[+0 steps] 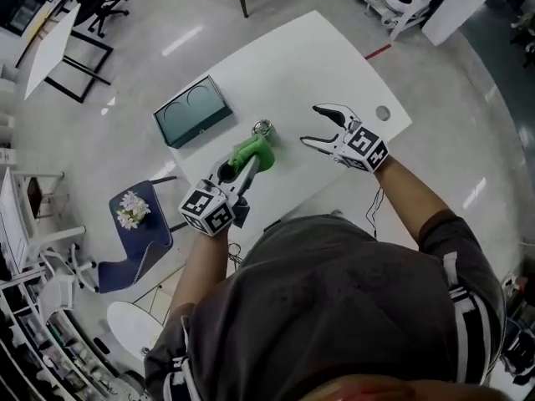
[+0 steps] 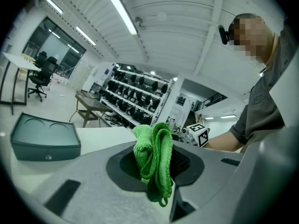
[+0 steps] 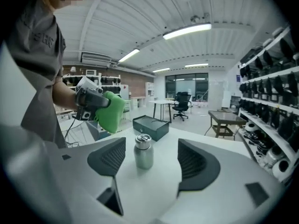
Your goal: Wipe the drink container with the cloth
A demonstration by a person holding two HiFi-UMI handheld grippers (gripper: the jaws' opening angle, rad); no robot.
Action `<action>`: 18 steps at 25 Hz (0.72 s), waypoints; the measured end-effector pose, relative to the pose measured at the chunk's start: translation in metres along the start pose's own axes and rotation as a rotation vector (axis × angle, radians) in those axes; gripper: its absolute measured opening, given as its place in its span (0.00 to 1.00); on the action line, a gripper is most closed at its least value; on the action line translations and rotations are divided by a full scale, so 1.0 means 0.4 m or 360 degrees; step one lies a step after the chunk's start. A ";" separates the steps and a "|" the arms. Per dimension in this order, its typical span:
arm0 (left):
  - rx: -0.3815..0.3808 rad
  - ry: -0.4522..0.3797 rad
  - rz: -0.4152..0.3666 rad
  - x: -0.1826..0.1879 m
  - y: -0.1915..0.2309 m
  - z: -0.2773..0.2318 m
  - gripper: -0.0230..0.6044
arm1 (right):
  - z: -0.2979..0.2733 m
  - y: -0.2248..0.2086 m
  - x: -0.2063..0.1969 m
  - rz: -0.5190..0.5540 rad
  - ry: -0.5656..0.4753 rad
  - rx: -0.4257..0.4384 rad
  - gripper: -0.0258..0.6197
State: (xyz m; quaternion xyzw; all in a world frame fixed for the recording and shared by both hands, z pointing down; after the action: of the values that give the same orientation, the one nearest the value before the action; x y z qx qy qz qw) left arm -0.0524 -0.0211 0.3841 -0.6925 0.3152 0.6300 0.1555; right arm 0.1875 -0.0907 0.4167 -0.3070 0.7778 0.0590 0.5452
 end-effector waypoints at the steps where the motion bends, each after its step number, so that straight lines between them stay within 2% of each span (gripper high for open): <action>1: 0.0034 0.0012 0.0021 -0.017 0.019 0.022 0.17 | -0.045 0.011 -0.007 0.0024 0.0041 0.0047 0.57; 6: 0.0140 0.0125 0.0131 -0.116 0.129 0.077 0.17 | -0.236 0.047 -0.052 0.0123 0.0243 0.0217 0.64; 11: 0.0101 0.0233 0.0227 -0.209 0.236 0.040 0.17 | -0.360 0.046 -0.091 0.0153 0.0341 0.0241 0.64; 13: 0.0056 0.0248 0.0270 -0.233 0.268 0.016 0.17 | -0.389 0.044 -0.103 0.0172 0.0356 0.0225 0.59; 15: 0.0004 0.0254 0.0315 -0.250 0.292 -0.009 0.17 | -0.402 0.043 -0.111 0.0194 0.0343 0.0220 0.47; 18: -0.0093 0.0275 0.0358 -0.266 0.315 -0.052 0.17 | -0.411 0.041 -0.109 0.0196 0.0309 0.0240 0.46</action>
State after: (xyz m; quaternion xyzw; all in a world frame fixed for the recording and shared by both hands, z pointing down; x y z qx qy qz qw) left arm -0.1167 -0.1030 0.5135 -0.7088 0.3846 0.5903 0.0360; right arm 0.0548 -0.1296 0.5169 -0.2211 0.8465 0.0037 0.4843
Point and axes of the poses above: the fingertips, and each gripper's own axes: z backward along the fingers, y to its left, x out of its top, the point moved 7 cm from there along z, backward along the fingers, and after that the axes turned 15 degrees about -z, right-handed, at the moved point
